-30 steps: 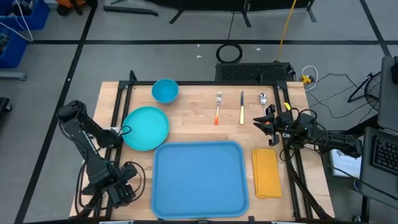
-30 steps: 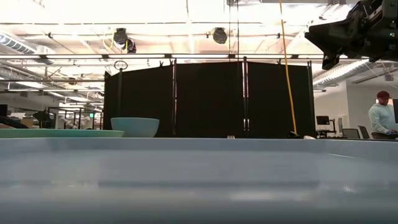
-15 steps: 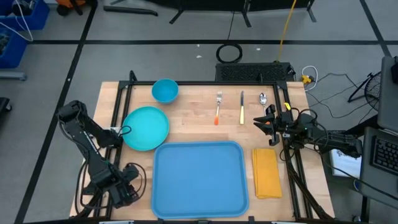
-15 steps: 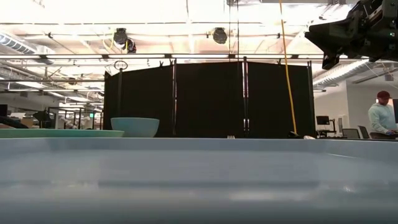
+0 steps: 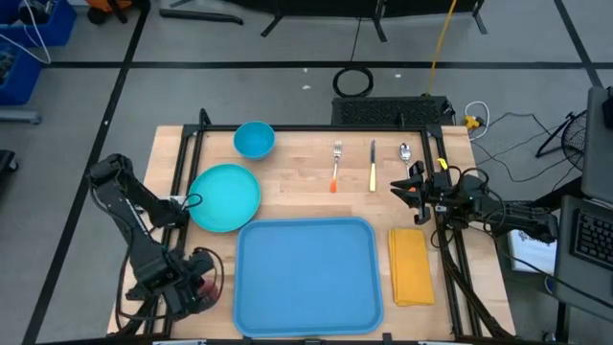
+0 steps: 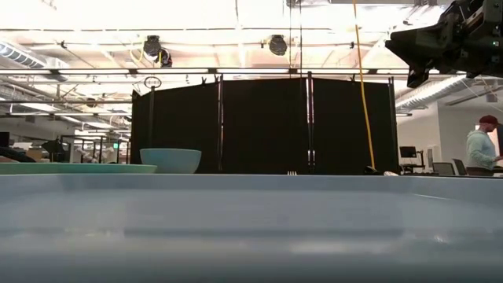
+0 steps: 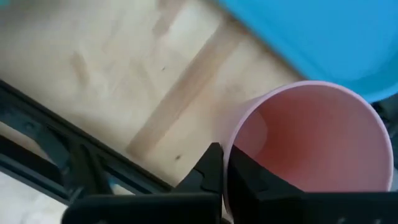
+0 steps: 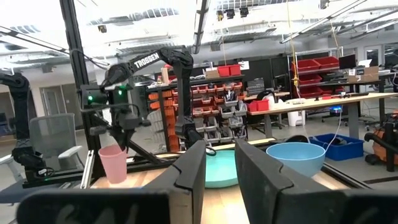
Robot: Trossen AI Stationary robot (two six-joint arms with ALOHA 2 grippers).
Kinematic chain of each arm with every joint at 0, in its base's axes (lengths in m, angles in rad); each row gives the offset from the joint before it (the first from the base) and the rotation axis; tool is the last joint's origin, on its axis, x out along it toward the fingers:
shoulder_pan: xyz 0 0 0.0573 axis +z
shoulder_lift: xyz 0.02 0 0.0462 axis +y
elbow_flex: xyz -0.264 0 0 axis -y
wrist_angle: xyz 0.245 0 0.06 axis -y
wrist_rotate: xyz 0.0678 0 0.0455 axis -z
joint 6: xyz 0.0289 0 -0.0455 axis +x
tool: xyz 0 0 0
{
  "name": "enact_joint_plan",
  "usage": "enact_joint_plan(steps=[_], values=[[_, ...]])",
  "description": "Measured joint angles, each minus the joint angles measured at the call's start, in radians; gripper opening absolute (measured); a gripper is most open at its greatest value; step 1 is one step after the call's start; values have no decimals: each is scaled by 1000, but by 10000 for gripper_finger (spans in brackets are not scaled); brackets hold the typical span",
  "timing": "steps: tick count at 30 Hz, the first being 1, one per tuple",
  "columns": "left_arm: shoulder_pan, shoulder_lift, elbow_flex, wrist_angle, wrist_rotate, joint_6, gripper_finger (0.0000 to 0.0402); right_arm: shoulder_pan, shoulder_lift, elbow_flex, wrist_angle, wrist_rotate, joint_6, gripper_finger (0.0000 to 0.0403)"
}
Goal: Set up tray
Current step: Put the pink cup on the top left of the blue tray
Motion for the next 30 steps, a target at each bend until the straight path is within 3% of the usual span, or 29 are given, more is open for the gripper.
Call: enact_joint_plan(steps=[3, 7, 9, 13, 20, 25, 30], values=[[6, 0, 92, -144, -135, 21, 3, 0, 0, 0, 0, 0, 0, 77], [53, -1, 184, -278, -459, 17, 3, 0, 0, 0, 0, 0, 0, 77], [109, -10, 195, -319, -514, 39, 5, 0, 0, 0, 0, 0, 0, 77], [277, -18, 170, -294, -491, 238, 3, 0, 0, 0, 0, 0, 0, 77], [548, -17, 103, -49, -342, 668, 3, 0, 0, 0, 0, 0, 0, 77], [655, -18, 25, -24, -271, 755, 3, 0, 0, 0, 0, 0, 0, 77], [689, -18, -56, 55, -200, 784, 3, 0, 0, 0, 0, 0, 0, 77]])
